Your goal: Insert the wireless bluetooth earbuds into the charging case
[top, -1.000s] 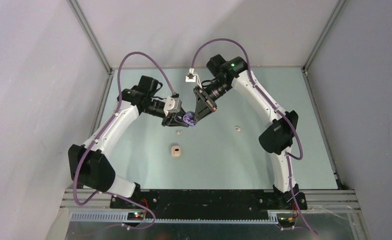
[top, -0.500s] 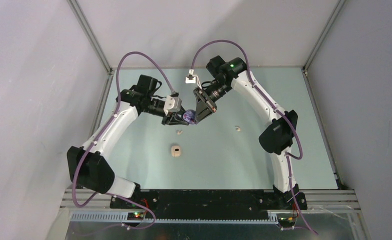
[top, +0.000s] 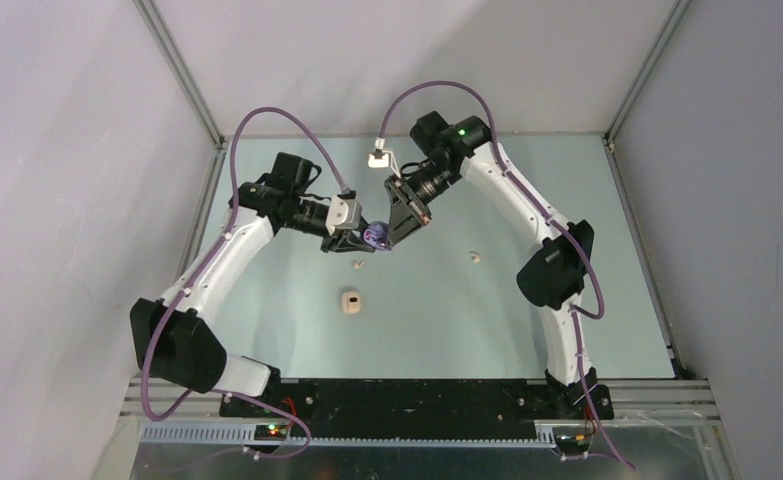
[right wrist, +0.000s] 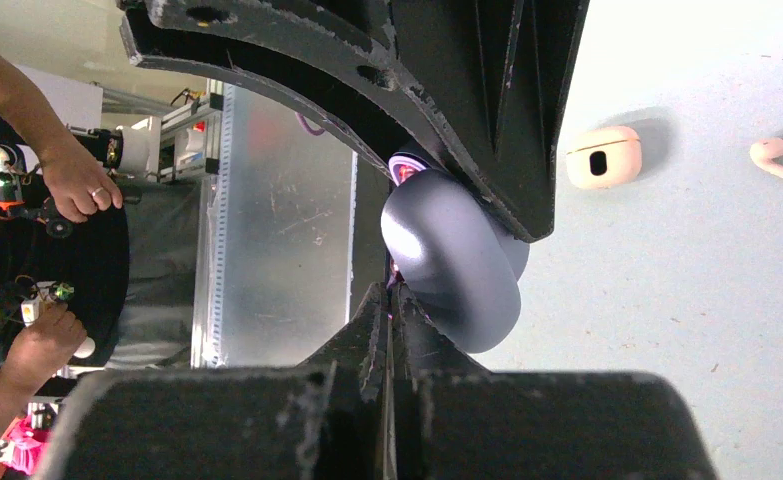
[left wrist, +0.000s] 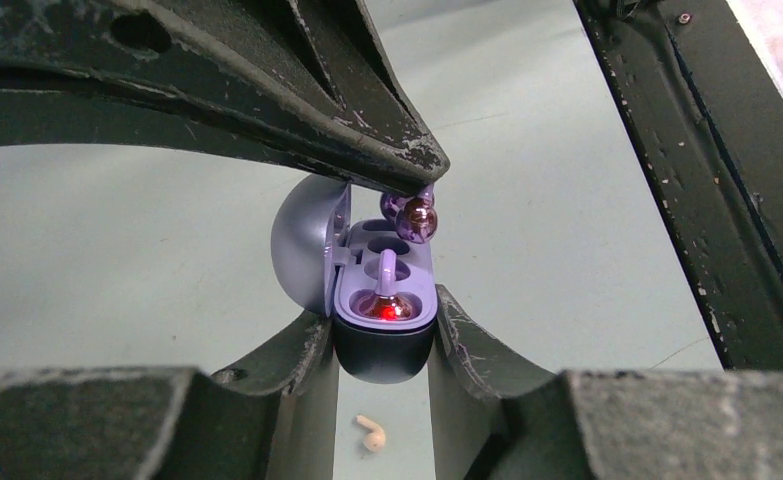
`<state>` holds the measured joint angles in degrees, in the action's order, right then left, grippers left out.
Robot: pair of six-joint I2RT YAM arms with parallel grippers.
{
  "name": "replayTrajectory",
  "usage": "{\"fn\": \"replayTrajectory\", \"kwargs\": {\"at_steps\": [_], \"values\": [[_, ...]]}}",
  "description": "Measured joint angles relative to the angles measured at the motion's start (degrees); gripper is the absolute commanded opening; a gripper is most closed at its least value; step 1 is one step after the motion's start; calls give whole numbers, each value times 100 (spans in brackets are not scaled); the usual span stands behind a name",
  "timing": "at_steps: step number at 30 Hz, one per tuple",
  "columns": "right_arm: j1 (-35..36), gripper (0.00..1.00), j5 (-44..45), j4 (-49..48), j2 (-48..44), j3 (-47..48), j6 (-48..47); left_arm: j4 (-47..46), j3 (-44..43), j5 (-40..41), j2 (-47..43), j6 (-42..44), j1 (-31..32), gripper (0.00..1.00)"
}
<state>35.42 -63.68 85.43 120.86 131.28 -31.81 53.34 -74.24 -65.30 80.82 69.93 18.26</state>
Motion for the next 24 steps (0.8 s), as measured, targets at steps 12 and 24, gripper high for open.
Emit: {"fn": "replayTrajectory", "kwargs": {"at_steps": [12,24], "values": [[138,0,343,-190,-17,-92,461,15,133,136,-46,-52,4,0],[247,0,820,-516,-216,-186,791,-229,232,210,-142,-466,9,0]]}}
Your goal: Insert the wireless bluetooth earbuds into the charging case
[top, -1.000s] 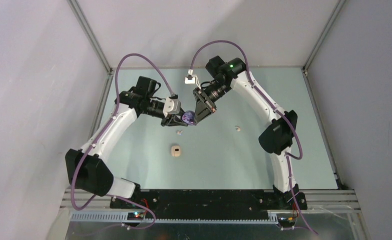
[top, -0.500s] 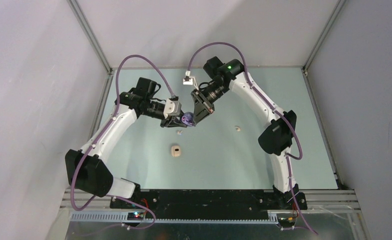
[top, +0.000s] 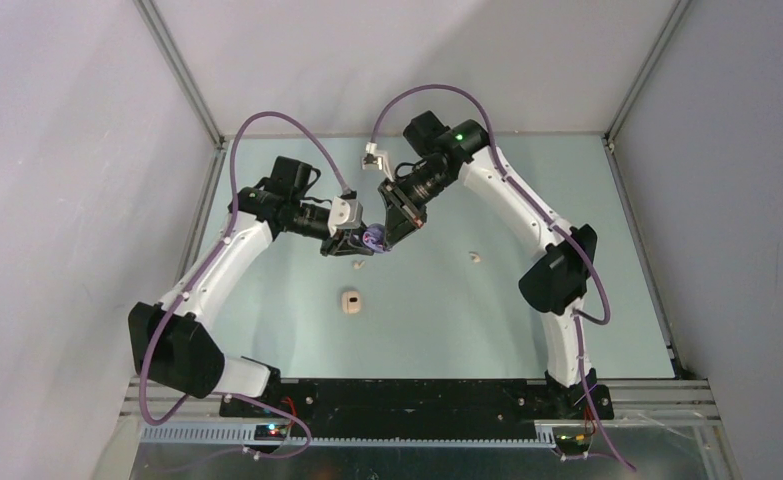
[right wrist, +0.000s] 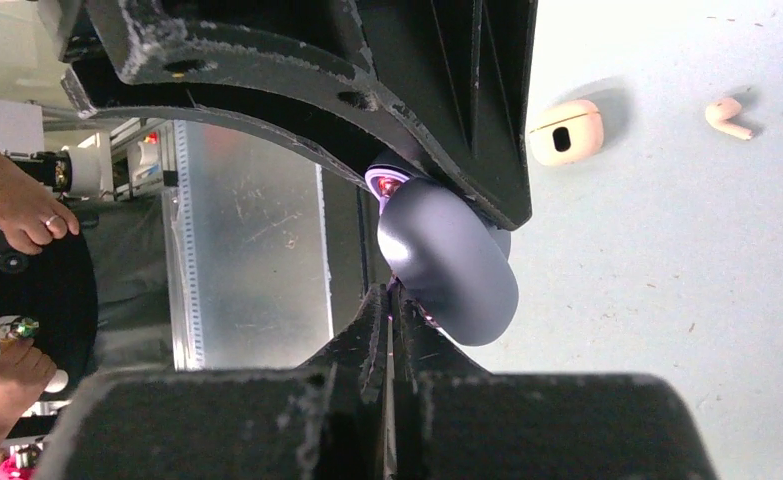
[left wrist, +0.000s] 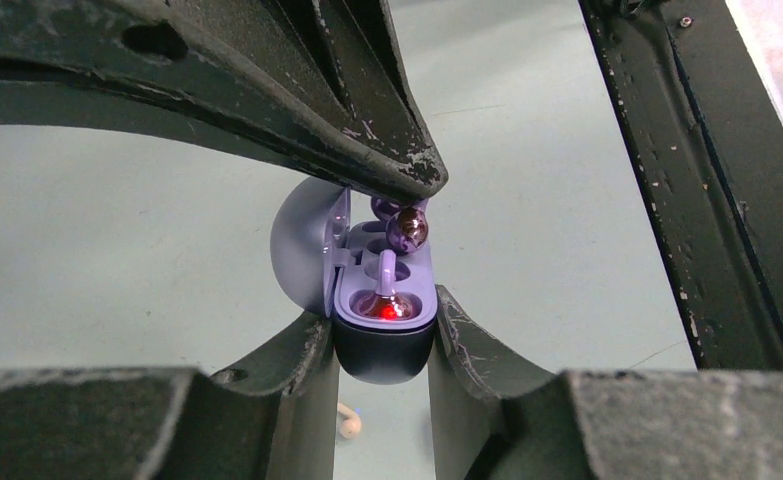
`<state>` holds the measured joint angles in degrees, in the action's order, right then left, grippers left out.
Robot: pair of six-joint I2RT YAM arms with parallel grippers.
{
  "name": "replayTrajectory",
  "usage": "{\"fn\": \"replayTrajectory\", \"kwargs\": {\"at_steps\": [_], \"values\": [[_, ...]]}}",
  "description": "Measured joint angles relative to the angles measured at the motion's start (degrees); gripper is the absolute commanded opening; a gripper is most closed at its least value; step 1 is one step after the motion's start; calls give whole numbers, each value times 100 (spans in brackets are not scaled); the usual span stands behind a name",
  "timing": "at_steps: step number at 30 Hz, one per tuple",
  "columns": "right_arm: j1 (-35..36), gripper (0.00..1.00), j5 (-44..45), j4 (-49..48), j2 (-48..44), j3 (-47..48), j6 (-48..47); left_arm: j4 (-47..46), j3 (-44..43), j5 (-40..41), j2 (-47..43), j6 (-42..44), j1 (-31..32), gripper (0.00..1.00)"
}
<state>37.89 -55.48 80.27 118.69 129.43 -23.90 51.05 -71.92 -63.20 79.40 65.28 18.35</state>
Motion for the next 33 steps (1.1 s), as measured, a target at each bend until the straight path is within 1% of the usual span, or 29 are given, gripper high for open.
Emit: {"fn": "replayTrajectory", "kwargs": {"at_steps": [13,25,33], "values": [[107,0,321,-129,-31,0,144,-107,114,52,-33,-238,0,0],[122,0,525,-133,-81,-116,120,-564,326,9,-136,-730,-11,0],[125,0,577,-142,-96,-116,120,-667,369,4,-162,-831,-11,0]]}}
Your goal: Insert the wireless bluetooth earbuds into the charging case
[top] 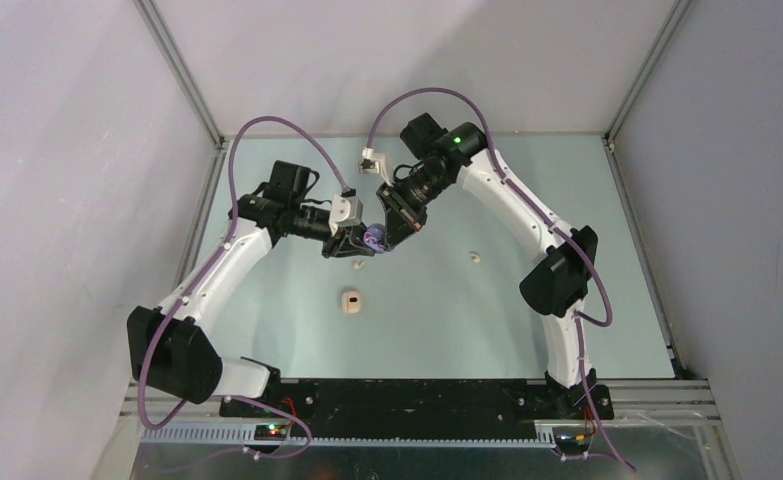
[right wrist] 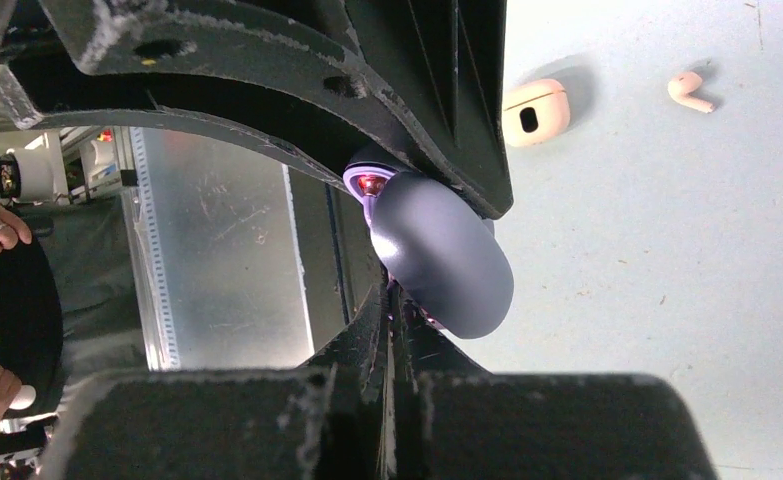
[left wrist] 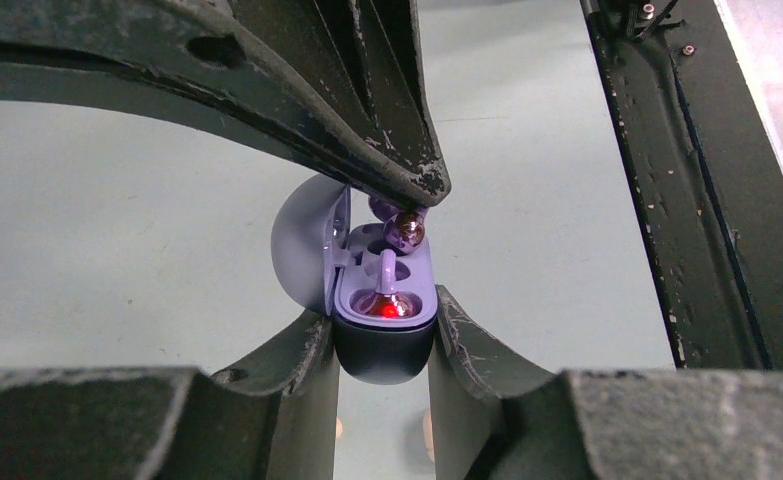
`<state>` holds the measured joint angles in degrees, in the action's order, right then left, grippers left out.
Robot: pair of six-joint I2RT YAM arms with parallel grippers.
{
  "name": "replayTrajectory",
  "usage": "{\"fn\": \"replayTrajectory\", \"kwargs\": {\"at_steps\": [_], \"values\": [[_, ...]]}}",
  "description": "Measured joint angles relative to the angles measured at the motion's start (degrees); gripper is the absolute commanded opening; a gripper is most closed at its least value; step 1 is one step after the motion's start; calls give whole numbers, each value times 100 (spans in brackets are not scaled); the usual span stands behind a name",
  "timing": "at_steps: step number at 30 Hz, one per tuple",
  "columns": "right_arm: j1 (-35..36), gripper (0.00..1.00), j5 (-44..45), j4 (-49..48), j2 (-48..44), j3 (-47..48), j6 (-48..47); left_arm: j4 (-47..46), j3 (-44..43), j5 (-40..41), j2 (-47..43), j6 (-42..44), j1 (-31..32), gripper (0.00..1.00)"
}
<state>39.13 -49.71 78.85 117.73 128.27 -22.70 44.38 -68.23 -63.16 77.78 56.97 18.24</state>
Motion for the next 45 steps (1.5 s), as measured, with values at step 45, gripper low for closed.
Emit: {"fn": "replayTrajectory", "kwargs": {"at_steps": [45], "values": [[-70,0,-925,-2,105,160,-476,-199,63,-22,-232,157,0,0]]}}
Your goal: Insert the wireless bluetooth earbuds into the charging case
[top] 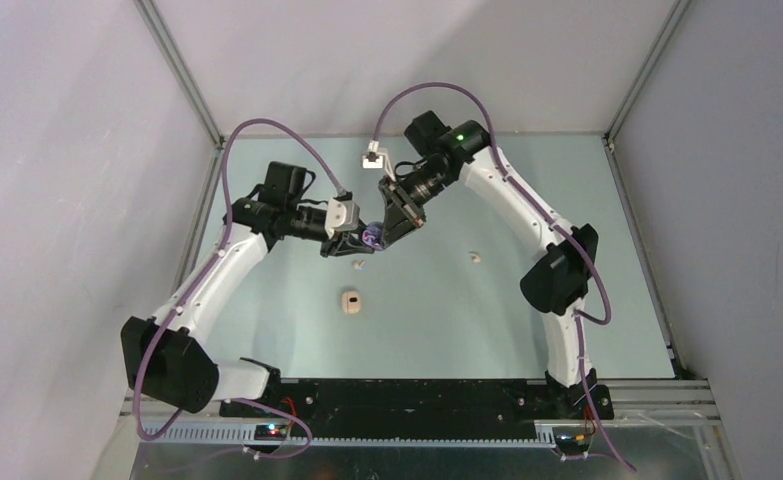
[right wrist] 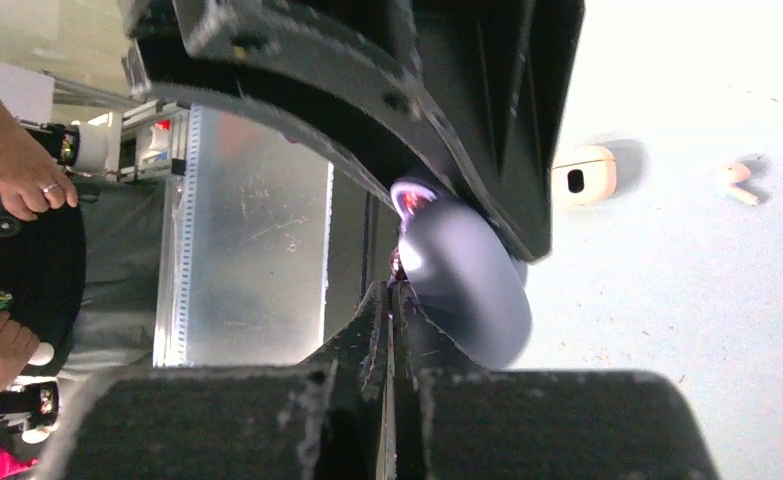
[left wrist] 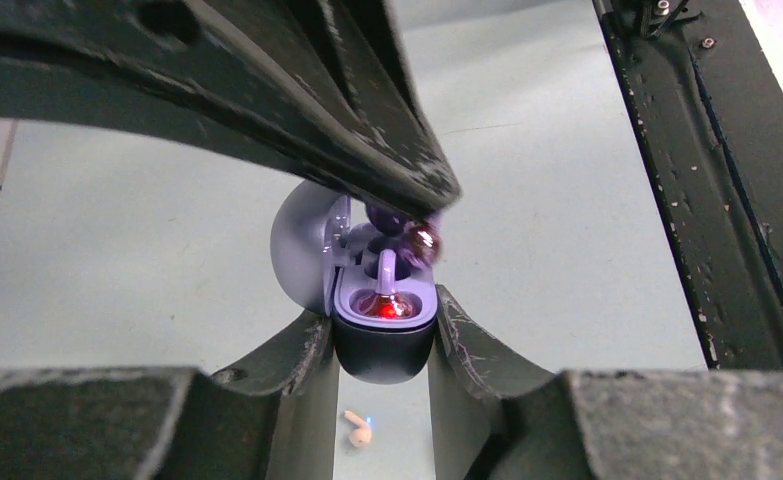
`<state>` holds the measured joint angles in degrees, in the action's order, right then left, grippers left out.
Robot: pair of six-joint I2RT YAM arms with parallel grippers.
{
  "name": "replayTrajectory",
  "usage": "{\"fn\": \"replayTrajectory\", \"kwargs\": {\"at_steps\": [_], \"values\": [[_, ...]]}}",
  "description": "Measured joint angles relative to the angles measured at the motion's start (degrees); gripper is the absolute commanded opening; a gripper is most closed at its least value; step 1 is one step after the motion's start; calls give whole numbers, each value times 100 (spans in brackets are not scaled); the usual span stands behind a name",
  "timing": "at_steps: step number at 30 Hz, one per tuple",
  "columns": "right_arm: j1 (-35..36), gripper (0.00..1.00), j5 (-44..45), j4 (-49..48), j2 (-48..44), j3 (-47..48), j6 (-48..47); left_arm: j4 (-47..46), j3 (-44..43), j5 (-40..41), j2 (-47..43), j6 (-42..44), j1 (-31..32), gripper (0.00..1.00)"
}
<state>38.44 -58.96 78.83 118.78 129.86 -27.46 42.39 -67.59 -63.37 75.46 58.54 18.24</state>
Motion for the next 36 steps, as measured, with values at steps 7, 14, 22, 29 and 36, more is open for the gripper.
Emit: {"fn": "replayTrajectory", "kwargs": {"at_steps": [7,14,22,29,36], "values": [[-549,0,-664,-120,-275,-732,-483,420,-2,-136,-22,667,0,0],[-483,0,-957,-210,-286,-815,-560,164,85,-168,-52,584,0,0],[-459,0,-994,-422,-286,-815,-555,-1003,529,-122,-212,-352,7,0],[-459,0,-992,-424,-286,-815,-531,-1576,678,-127,-229,-813,7,0],[-474,0,-970,-433,-286,-815,-531,-1541,671,-136,-229,-737,7,0]]}}
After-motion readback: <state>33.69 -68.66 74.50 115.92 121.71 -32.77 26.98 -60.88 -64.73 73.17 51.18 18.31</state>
